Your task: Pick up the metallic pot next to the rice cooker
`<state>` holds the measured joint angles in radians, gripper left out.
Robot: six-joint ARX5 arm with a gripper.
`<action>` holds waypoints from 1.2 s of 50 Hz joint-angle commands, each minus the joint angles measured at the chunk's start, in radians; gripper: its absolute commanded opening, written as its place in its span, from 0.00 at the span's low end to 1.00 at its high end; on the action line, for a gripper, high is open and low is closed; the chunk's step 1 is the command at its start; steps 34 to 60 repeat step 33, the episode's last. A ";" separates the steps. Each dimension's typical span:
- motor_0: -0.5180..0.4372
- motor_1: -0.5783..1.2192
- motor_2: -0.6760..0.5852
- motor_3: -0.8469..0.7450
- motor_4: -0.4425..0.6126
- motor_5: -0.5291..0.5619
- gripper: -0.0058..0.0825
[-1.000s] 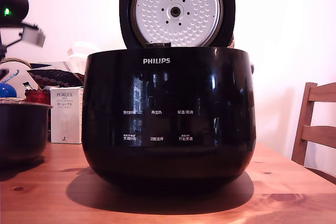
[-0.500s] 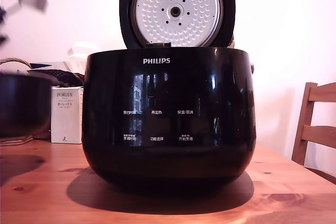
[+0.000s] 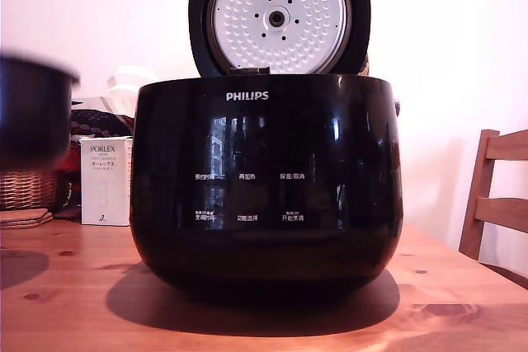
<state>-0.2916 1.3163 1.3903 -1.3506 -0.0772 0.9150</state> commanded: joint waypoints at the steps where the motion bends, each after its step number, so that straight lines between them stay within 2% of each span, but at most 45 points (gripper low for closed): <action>1: -0.008 -0.032 0.066 0.001 0.000 -0.029 0.04; 6: -0.021 -0.034 0.119 -0.003 0.003 -0.078 0.04; 17: -0.054 -0.034 0.185 -0.006 0.006 -0.091 0.04; 60: -0.065 -0.034 0.188 -0.006 0.006 -0.104 0.04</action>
